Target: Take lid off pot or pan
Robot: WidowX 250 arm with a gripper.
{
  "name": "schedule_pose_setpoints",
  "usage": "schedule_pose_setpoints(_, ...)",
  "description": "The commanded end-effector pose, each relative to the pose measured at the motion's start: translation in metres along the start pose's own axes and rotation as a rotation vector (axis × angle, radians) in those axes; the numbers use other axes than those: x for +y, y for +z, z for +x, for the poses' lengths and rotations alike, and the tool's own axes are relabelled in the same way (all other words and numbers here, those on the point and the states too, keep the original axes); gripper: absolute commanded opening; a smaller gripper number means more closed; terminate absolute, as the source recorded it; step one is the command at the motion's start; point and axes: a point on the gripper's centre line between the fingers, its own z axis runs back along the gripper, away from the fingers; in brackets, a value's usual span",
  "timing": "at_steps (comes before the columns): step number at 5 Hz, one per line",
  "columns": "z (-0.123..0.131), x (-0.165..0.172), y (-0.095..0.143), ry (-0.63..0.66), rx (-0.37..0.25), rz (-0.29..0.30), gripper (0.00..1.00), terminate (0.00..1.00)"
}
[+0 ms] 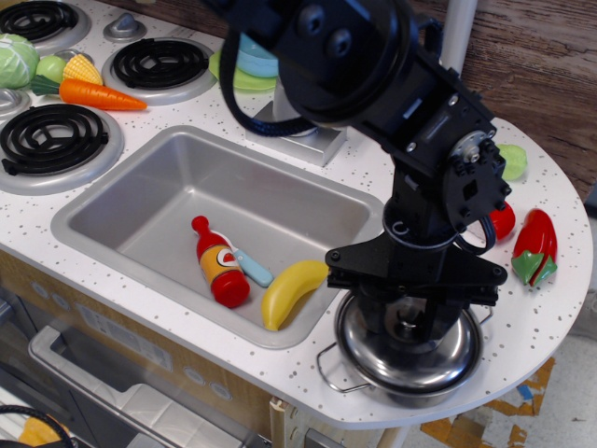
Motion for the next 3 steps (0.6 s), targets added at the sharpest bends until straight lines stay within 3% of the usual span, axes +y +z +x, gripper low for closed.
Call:
schedule_pose_setpoints(1, 0.002, -0.002, 0.013, 0.009, 0.028, 0.006, 0.0, 0.0)
schedule_pose_setpoints(2, 0.018, 0.004, 0.043, -0.036, 0.084, 0.001, 0.0, 0.0)
schedule_pose_setpoints(3, 0.043, 0.014, 0.065, -0.093, 0.101, 0.034, 0.0, 0.0)
